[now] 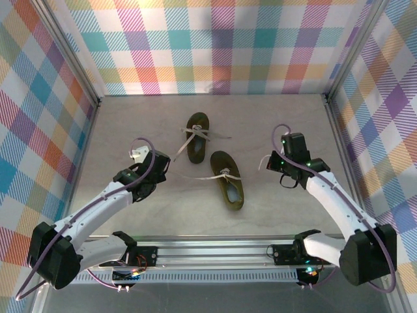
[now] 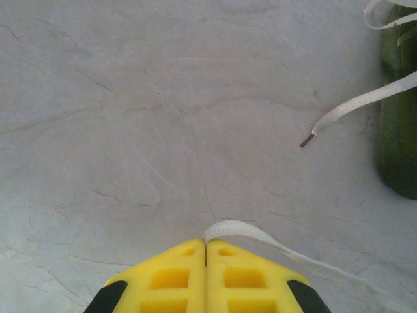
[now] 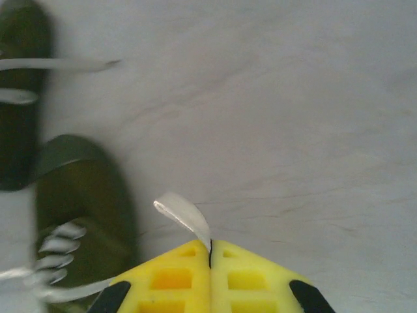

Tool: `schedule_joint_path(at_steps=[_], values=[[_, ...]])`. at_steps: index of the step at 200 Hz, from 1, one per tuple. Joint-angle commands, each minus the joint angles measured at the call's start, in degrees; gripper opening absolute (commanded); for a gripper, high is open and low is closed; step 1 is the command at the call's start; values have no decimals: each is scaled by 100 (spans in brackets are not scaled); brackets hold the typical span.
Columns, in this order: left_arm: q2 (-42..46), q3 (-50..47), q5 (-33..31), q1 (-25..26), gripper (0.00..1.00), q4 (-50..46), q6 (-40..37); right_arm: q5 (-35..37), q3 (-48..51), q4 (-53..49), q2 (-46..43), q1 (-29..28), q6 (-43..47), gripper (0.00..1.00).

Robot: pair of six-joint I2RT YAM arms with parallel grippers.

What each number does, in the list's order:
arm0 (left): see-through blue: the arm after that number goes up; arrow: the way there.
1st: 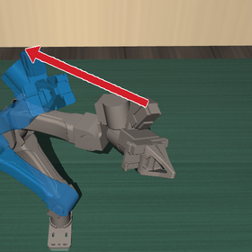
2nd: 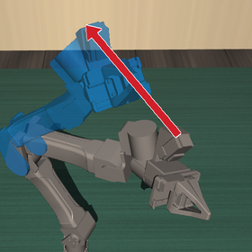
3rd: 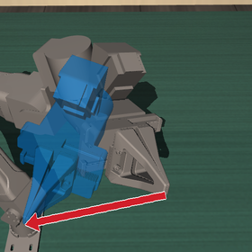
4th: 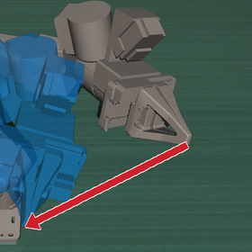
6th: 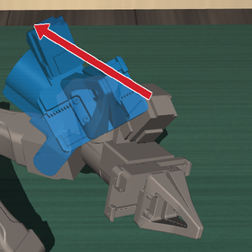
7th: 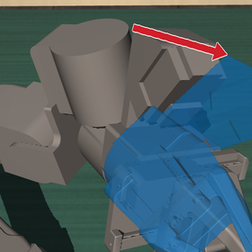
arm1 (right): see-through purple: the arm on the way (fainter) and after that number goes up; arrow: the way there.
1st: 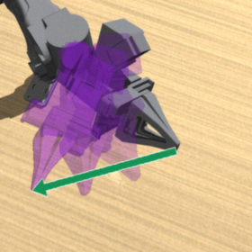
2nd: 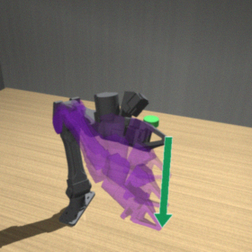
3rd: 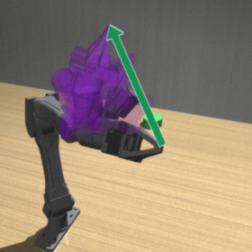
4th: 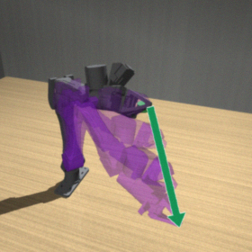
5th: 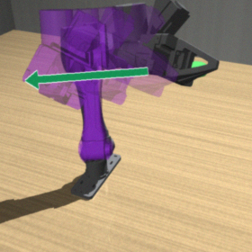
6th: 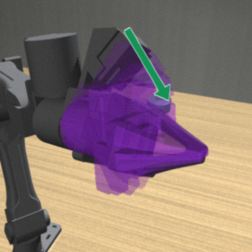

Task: Tie the shoes

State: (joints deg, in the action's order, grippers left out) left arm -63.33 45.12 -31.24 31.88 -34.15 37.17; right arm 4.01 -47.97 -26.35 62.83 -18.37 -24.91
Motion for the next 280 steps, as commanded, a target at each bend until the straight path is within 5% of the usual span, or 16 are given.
schedule_joint_path(at_steps=[1, 39, 81, 110, 227, 242, 280], values=[[155, 219, -374, 38, 0, -220, -43, -851, -226, 675, -446, -214, 334, 0], [239, 251, -391, 38, 0, -288, -21, -1698, -963, 499, -132, -778, 942, 0], [558, 339, -150, 29, 0, -243, -185, -9, -1477, -336, 953, -1927, 1612, 0], [792, 353, 124, 29, 0, -140, -316, 323, -1500, -89, 1479, -2537, 2031, 0], [664, 428, 368, 29, 0, -189, -480, -1918, -1178, 609, 2416, -3550, 3000, 5], [664, 436, 421, 29, 0, -171, -556, -1954, -1195, 629, 2506, -3559, 2995, 12], [631, 452, 518, 29, 0, -69, -678, -974, -758, 1382, 1857, -3393, 2406, 53]])
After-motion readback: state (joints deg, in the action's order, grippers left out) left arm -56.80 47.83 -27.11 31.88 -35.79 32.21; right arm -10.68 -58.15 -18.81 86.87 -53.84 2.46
